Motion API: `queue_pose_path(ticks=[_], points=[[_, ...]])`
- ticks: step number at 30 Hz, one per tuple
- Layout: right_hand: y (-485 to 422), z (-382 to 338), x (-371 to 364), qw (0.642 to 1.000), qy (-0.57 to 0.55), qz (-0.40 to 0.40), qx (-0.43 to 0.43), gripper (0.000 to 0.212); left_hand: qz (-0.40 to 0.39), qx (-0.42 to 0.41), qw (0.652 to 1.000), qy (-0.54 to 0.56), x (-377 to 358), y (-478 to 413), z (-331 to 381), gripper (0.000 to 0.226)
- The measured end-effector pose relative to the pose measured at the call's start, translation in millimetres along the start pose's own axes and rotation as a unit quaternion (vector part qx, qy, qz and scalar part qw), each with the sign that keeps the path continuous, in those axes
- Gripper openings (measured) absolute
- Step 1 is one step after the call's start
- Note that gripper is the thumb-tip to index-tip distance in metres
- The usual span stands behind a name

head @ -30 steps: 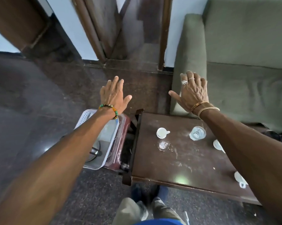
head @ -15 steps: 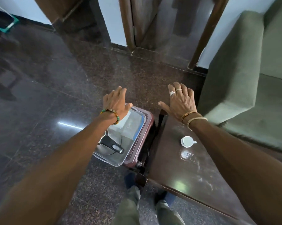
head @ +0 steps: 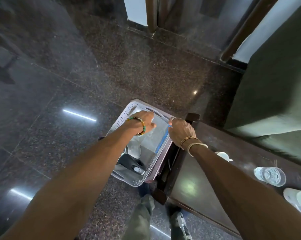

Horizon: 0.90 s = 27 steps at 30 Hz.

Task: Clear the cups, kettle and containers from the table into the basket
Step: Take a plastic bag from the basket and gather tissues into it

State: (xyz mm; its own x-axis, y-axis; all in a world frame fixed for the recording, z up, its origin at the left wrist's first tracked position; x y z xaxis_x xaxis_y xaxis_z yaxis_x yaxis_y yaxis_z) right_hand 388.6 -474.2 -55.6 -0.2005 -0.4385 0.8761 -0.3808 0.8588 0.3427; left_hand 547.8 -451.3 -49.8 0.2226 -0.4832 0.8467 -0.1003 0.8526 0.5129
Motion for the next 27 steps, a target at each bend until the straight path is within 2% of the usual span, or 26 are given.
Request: queue_pose_path(ticks=[5,9,13,21,27], points=[[-14,2,-63,0.978,-0.131,-0.064,-0.149,0.040,-0.072,-0.009,0.997,-0.003,-43,-23,-5,0.047],[-27,5,-89,0.944,-0.210,-0.030,-0.251,0.045,-0.116,-0.005,0.993,-0.018,-61,-40,-9,0.047],[-42,0,-102,0.927,-0.238,-0.003,-0.290,0.050,-0.122,-0.002,0.992,-0.015,-65,-50,-12,0.047],[-53,1,-113,0.908,-0.226,0.092,-0.340,0.024,-0.108,0.011,0.994,-0.014,-68,-53,-13,0.042],[-59,1,-114,0.870,-0.275,0.141,-0.384,0.022,-0.118,0.009,0.993,-0.028,-77,-51,-20,0.039]])
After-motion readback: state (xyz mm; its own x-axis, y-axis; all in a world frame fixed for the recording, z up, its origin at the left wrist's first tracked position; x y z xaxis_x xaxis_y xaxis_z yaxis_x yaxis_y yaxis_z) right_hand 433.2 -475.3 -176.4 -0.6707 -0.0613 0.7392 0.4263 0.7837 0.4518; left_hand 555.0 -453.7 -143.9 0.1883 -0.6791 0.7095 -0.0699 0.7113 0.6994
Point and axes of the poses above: each hand's wrist, its own y-axis away from the middle knuckle, its own x-axis out of the back of the hand, z = x × y, the point moved 3 cm from there along -y, towards the middle knuckle, and after that the axes turned 7 degrees about z, right-handed, at the moved point
